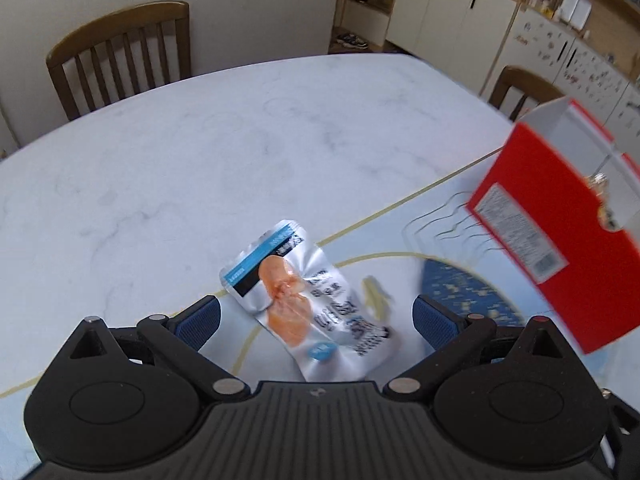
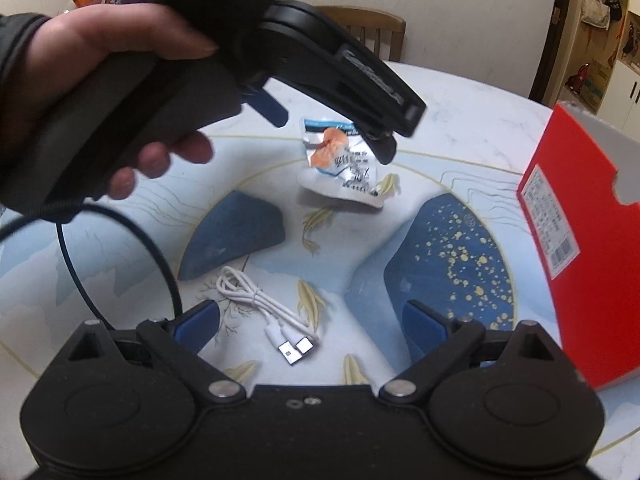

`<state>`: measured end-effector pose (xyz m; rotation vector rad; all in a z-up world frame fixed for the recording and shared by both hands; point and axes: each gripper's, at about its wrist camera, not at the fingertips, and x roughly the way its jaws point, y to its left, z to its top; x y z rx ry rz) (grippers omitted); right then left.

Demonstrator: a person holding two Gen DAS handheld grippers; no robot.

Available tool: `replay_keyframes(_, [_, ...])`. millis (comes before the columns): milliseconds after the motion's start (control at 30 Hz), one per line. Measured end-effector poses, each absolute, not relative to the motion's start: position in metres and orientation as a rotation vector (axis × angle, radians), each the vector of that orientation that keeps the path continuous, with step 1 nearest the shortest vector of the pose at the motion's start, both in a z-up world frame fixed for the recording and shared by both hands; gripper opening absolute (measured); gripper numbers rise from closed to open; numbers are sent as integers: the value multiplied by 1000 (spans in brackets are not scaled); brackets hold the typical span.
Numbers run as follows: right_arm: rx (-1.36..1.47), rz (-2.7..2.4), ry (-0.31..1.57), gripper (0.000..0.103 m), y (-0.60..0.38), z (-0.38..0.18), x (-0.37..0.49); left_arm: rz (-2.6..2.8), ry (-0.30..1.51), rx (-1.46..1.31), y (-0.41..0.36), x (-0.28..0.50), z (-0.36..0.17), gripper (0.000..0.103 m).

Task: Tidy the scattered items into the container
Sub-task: 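Withdraw both grippers and move left gripper to silver sausage packet, then close left gripper on sausage packet while right gripper closes on white USB cable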

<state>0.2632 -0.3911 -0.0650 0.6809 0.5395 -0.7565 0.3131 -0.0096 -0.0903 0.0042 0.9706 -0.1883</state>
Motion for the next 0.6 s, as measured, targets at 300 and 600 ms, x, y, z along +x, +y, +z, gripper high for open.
replay_keyframes(300, [657,-728,556,97,-395,-70,273,-117,976,9,-11,318,-107,103])
replay_keyframes(600, [625,-705,563,95,-393,-72,279,-66,983,19,-12,322,-117,102])
